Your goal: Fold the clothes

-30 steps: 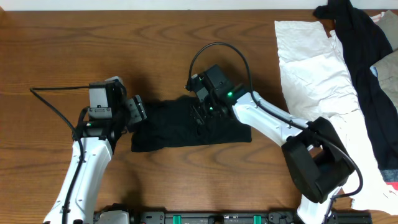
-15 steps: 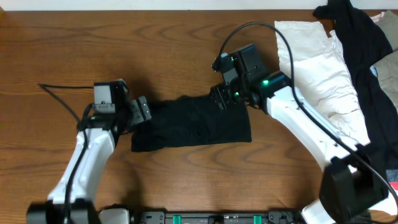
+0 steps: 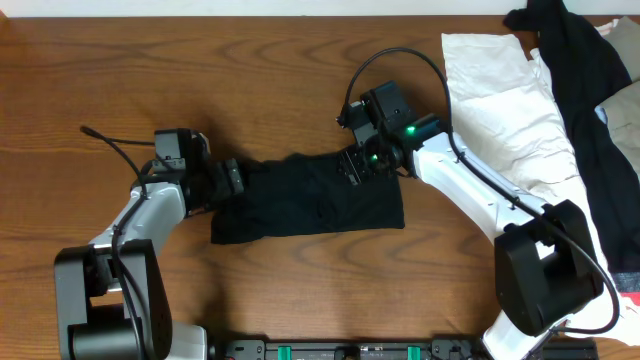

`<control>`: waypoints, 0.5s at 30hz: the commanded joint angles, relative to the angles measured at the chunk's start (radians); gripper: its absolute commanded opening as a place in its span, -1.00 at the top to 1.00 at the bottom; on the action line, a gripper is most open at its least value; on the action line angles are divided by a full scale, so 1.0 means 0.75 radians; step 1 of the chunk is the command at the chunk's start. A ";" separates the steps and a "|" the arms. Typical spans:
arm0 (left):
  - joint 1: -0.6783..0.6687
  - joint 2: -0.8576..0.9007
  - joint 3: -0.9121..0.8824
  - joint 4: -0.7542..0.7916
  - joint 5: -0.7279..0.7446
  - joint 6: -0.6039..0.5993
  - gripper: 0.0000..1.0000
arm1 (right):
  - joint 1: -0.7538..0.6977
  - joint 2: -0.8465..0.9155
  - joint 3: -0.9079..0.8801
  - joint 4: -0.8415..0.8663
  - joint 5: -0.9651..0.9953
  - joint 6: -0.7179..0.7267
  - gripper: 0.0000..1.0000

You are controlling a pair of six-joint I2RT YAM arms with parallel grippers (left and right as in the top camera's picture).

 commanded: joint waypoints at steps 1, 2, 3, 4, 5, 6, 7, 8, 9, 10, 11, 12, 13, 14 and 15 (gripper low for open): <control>0.013 0.043 0.002 -0.002 -0.034 0.019 -0.92 | 0.015 0.004 -0.003 0.000 -0.005 -0.015 -0.14; 0.013 0.043 0.002 -0.008 -0.067 0.018 -0.92 | 0.015 0.004 -0.003 0.000 -0.005 -0.015 -0.14; 0.013 0.043 0.002 -0.016 -0.109 0.018 -0.92 | 0.015 0.004 -0.003 -0.001 -0.005 -0.015 -0.14; 0.013 0.043 0.002 -0.027 -0.150 0.017 -0.92 | 0.015 0.004 -0.003 -0.002 -0.005 -0.015 -0.14; 0.013 0.043 0.002 -0.038 -0.185 0.017 -0.92 | 0.015 0.004 -0.003 -0.002 -0.006 -0.015 -0.14; 0.013 0.043 0.002 -0.048 -0.214 0.017 -0.92 | 0.015 0.004 -0.003 -0.002 -0.005 -0.015 -0.14; 0.013 0.043 0.002 -0.054 -0.235 0.017 -0.92 | 0.015 0.004 -0.003 -0.001 -0.005 -0.015 -0.14; 0.013 0.043 0.002 -0.057 -0.250 0.017 -0.92 | 0.015 0.004 -0.003 0.000 -0.005 -0.015 -0.14; 0.013 0.043 0.002 -0.057 -0.254 0.017 -0.92 | 0.015 0.004 -0.003 0.001 -0.005 -0.015 -0.14; 0.013 0.043 0.002 -0.056 -0.254 0.017 -0.92 | 0.015 0.004 -0.003 0.001 -0.005 -0.015 -0.14; 0.013 0.043 0.002 -0.056 -0.253 0.017 -0.92 | 0.015 0.004 -0.003 0.001 -0.005 -0.015 -0.14; 0.013 0.043 0.002 -0.056 -0.253 0.017 -0.92 | 0.015 0.004 -0.003 0.000 -0.005 -0.015 -0.13; 0.013 0.043 0.002 -0.055 -0.253 0.017 -0.94 | 0.015 0.004 -0.003 -0.001 -0.005 -0.015 -0.13; 0.013 0.043 0.002 -0.054 -0.252 0.017 -0.98 | 0.015 0.004 -0.003 -0.001 -0.005 -0.015 -0.14; 0.013 0.042 0.002 -0.051 -0.240 0.018 -1.00 | 0.015 0.004 -0.003 -0.001 -0.005 -0.015 -0.14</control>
